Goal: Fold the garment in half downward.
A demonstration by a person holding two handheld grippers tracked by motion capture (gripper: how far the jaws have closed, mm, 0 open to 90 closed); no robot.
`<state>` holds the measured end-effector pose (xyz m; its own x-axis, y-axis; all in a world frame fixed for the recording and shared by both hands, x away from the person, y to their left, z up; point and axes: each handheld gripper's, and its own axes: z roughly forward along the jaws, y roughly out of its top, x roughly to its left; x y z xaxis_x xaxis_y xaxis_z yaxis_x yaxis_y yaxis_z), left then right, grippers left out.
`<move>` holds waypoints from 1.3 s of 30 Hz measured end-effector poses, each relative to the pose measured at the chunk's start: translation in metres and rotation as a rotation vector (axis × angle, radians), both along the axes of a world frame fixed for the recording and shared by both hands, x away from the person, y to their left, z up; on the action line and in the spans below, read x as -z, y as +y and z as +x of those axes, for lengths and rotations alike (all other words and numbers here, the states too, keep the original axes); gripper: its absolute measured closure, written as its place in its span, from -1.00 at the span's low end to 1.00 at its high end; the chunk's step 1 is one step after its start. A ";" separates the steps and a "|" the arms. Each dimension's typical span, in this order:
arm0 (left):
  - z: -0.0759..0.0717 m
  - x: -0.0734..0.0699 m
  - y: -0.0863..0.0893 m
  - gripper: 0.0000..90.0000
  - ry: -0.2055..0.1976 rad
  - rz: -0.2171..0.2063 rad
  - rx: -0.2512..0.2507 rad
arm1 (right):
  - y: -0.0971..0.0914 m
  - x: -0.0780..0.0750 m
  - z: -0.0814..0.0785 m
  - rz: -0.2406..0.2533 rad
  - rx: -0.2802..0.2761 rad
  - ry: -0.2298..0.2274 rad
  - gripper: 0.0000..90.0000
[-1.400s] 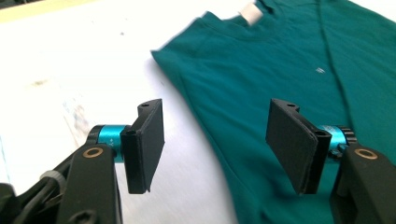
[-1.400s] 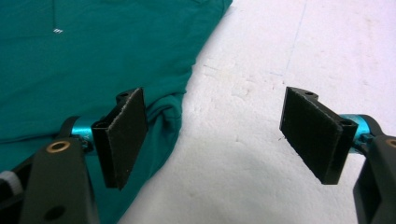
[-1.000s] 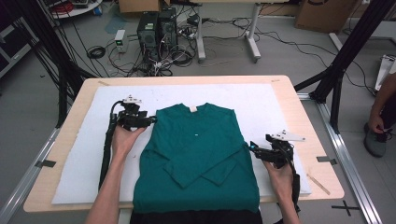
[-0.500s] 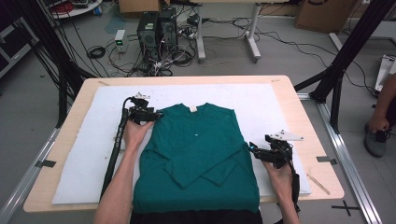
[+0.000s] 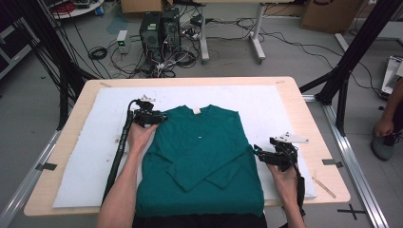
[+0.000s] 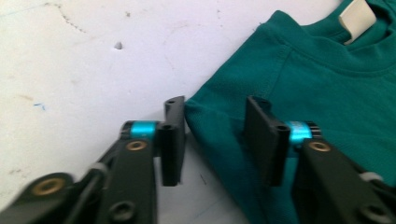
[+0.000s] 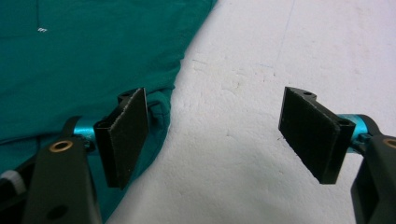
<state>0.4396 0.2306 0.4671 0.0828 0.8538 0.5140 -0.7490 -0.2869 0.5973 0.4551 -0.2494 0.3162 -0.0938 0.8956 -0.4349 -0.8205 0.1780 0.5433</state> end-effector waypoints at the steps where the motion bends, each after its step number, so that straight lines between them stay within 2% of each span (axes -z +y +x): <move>1: 0.000 0.001 -0.001 0.46 0.001 0.011 0.002 | 0.000 0.000 0.000 0.001 0.000 0.000 -0.45; 3: 0.000 0.001 0.000 0.58 0.005 0.020 0.016 | 0.000 0.000 0.000 0.000 -0.001 0.001 -0.45; 7: 0.002 -0.002 0.008 0.77 0.043 -0.003 0.093 | 0.000 0.000 0.000 -0.002 -0.003 0.003 -0.45; 10: 0.002 -0.001 0.007 0.86 0.041 -0.010 0.089 | 0.000 0.000 0.000 -0.005 -0.007 0.005 -0.45; 13: 0.003 -0.001 0.008 0.88 0.047 -0.017 0.106 | -0.002 -0.001 0.000 -0.007 -0.025 0.021 -0.45; 20: 0.003 -0.001 0.007 0.89 0.044 -0.018 0.103 | -0.004 -0.006 -0.003 -0.026 -0.042 0.029 -0.43; 22: 0.003 -0.001 0.008 0.89 0.044 -0.015 0.100 | -0.005 -0.013 -0.008 -0.024 -0.044 0.045 -0.43; 25: 0.003 -0.001 0.008 0.89 0.044 -0.016 0.100 | -0.007 -0.026 -0.016 -0.055 -0.072 0.079 -0.41; 28: 0.003 0.000 0.007 0.89 0.040 -0.016 0.095 | -0.005 -0.035 -0.025 -0.060 -0.066 0.063 -0.40; 33: 0.003 -0.001 0.007 0.89 0.039 -0.014 0.094 | 0.006 -0.056 -0.034 -0.071 -0.026 0.066 -0.40; 34: 0.003 0.000 0.007 0.89 0.040 -0.015 0.096 | 0.008 -0.061 -0.034 -0.073 -0.016 0.075 -0.40; 36: 0.003 -0.001 0.007 0.89 0.040 -0.016 0.098 | 0.013 -0.073 -0.034 -0.115 -0.020 0.108 -0.29; 39: 0.003 -0.001 0.007 0.89 0.039 -0.018 0.098 | 0.023 -0.092 -0.035 -0.129 0.008 0.131 -0.34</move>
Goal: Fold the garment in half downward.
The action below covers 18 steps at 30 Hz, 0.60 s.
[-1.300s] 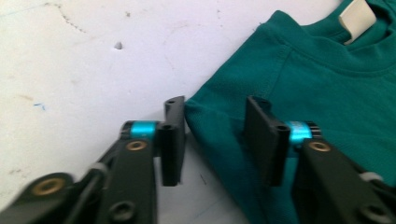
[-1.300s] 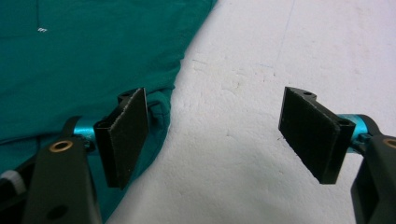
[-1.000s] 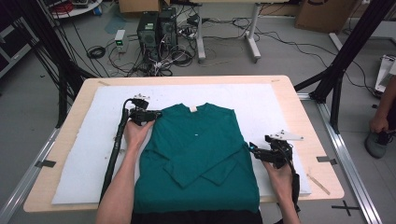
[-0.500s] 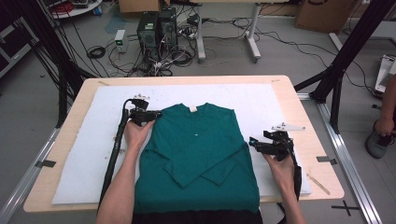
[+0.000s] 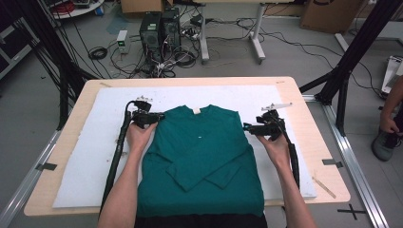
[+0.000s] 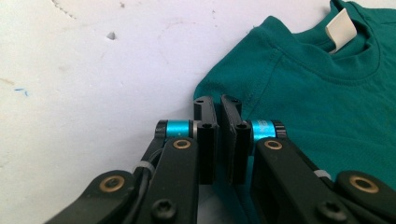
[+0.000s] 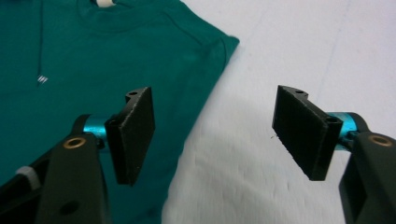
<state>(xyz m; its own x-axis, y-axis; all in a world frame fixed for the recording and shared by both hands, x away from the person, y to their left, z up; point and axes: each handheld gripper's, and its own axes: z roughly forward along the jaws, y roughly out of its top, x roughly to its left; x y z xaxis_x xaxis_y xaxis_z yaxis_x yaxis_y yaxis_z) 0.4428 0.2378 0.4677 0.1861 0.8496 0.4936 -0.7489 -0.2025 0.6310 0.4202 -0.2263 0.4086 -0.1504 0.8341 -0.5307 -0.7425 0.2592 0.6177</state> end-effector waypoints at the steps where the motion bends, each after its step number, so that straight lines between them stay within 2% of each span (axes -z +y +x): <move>1: 0.000 0.000 0.000 0.89 0.003 0.001 0.001 | 0.003 -0.007 0.000 -0.008 0.009 0.007 -0.34; 6: 0.000 0.000 0.000 0.89 0.004 -0.002 0.005 | 0.020 -0.037 -0.001 -0.032 0.059 0.037 -0.32; 8: 0.000 0.000 0.000 0.89 0.004 -0.002 0.004 | 0.023 -0.047 0.001 -0.035 0.042 0.038 -0.28; 11: 0.000 0.000 0.000 0.89 0.004 -0.002 0.006 | 0.029 -0.060 0.004 -0.036 0.056 0.070 -0.26; 13: 0.000 0.000 0.000 0.89 0.003 -0.002 0.005 | 0.031 -0.066 0.008 -0.041 0.051 0.064 -0.24; 16: 0.000 0.000 0.000 0.89 0.001 -0.003 0.003 | 0.033 -0.071 0.016 -0.037 0.053 0.101 -0.23; 18: 0.000 0.001 0.000 0.89 -0.001 -0.002 -0.002 | 0.035 -0.072 0.020 -0.038 0.086 0.087 -0.22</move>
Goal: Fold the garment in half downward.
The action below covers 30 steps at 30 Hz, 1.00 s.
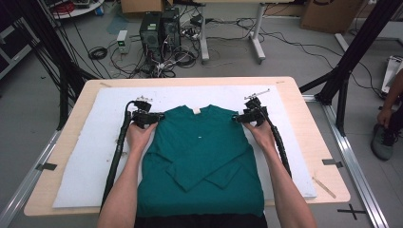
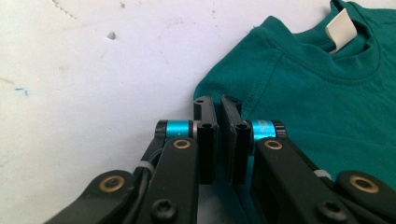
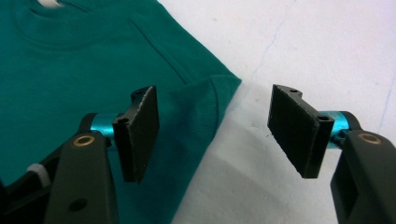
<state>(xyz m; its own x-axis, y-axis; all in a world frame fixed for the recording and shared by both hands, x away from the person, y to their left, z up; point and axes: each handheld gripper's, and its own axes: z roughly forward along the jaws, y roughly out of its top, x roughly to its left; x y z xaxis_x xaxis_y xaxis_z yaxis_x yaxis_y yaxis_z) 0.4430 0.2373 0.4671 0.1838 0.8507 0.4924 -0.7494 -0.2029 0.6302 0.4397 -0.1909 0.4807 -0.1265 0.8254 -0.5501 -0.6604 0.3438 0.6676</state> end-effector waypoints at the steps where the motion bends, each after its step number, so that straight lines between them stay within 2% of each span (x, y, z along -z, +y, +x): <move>1: 0.000 0.000 0.000 0.89 -0.001 0.000 0.000 | 0.001 0.000 0.001 -0.001 0.007 -0.005 -0.20; 7: 0.000 0.000 -0.001 0.89 -0.003 -0.001 -0.003 | 0.006 -0.002 0.007 -0.003 0.015 -0.005 -0.03; 9: 0.000 0.000 -0.001 0.89 -0.004 -0.001 -0.004 | 0.008 -0.001 0.007 0.003 0.029 -0.017 0.04; 13: 0.000 0.001 -0.001 0.89 -0.005 -0.002 -0.004 | 0.011 0.000 0.007 -0.011 0.017 -0.014 0.32; 15: 0.000 0.001 -0.001 0.89 -0.006 -0.001 -0.004 | 0.013 0.001 0.007 -0.005 0.030 -0.027 0.44; 18: 0.000 0.000 0.000 0.89 -0.002 -0.001 -0.001 | 0.012 0.000 0.008 0.004 0.009 -0.021 0.64; 22: 0.000 0.000 0.000 0.89 -0.001 -0.001 0.004 | 0.013 0.000 0.008 0.006 0.017 -0.027 0.79; 27: 0.000 0.000 0.000 0.88 -0.007 0.007 -0.002 | 0.008 -0.002 0.009 0.013 -0.037 -0.004 0.87; 30: 0.000 0.000 0.001 0.89 0.002 0.014 0.010 | 0.005 -0.003 0.008 0.013 -0.049 0.004 0.89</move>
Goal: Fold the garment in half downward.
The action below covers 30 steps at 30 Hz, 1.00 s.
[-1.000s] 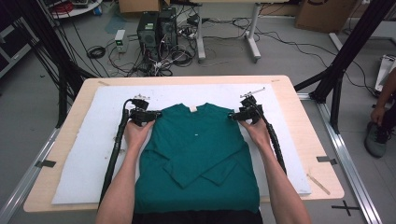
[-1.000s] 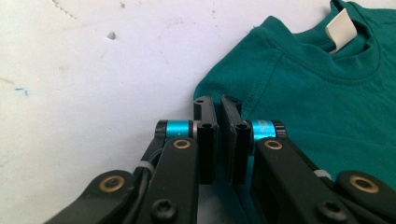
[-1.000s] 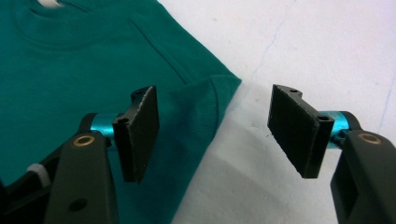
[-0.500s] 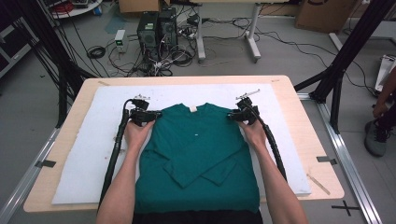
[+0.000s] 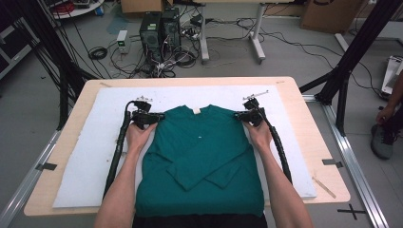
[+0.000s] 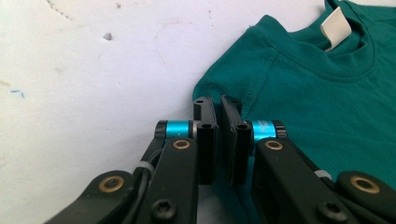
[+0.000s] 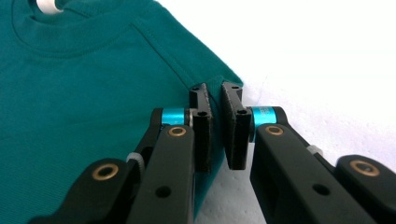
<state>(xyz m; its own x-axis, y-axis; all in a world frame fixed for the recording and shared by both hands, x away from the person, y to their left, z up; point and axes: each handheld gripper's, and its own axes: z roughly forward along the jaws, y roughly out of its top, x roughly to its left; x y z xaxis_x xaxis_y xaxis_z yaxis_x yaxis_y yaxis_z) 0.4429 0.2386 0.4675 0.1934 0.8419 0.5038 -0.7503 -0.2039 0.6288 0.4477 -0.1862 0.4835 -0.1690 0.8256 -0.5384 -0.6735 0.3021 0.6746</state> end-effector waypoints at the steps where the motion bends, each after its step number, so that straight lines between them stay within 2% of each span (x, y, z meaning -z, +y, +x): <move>1: 0.000 0.000 0.000 0.89 0.002 -0.001 0.001 | -0.002 0.000 0.000 0.005 -0.012 0.006 0.89; 6: -0.001 0.000 0.000 0.90 0.007 -0.010 -0.003 | -0.007 -0.001 -0.001 0.018 -0.047 0.021 0.90; 10: -0.007 0.002 0.000 0.90 0.005 -0.020 0.013 | -0.009 0.001 -0.008 0.018 -0.059 0.001 0.90; 14: -0.021 0.006 0.001 0.90 -0.042 -0.016 0.027 | -0.012 0.004 -0.017 0.011 -0.074 -0.016 0.90; 16: -0.027 0.008 0.001 0.90 -0.053 -0.016 0.029 | -0.014 0.005 -0.021 0.010 -0.083 -0.028 0.90; 20: -0.040 0.011 -0.001 0.90 -0.093 -0.015 0.027 | -0.015 0.006 -0.031 0.023 -0.106 -0.031 0.90; 25: -0.051 0.010 -0.002 0.90 -0.118 -0.012 0.032 | -0.015 0.007 -0.043 0.030 -0.105 -0.055 0.90; 27: -0.054 0.009 -0.001 0.90 -0.115 -0.020 0.037 | -0.015 0.007 -0.046 0.033 -0.108 -0.057 0.90; 30: -0.060 0.005 0.000 0.90 -0.110 -0.025 0.084 | -0.015 0.007 -0.050 0.043 -0.122 -0.064 0.90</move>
<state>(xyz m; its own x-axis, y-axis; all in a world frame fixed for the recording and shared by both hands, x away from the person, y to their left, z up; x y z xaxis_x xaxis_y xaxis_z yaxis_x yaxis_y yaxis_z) 0.3833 0.2389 0.4624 0.2089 0.8376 0.5047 -0.8286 -0.1225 0.5463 0.3980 -0.2015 0.4765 -0.2364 0.8234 -0.5158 -0.7453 0.1869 0.6400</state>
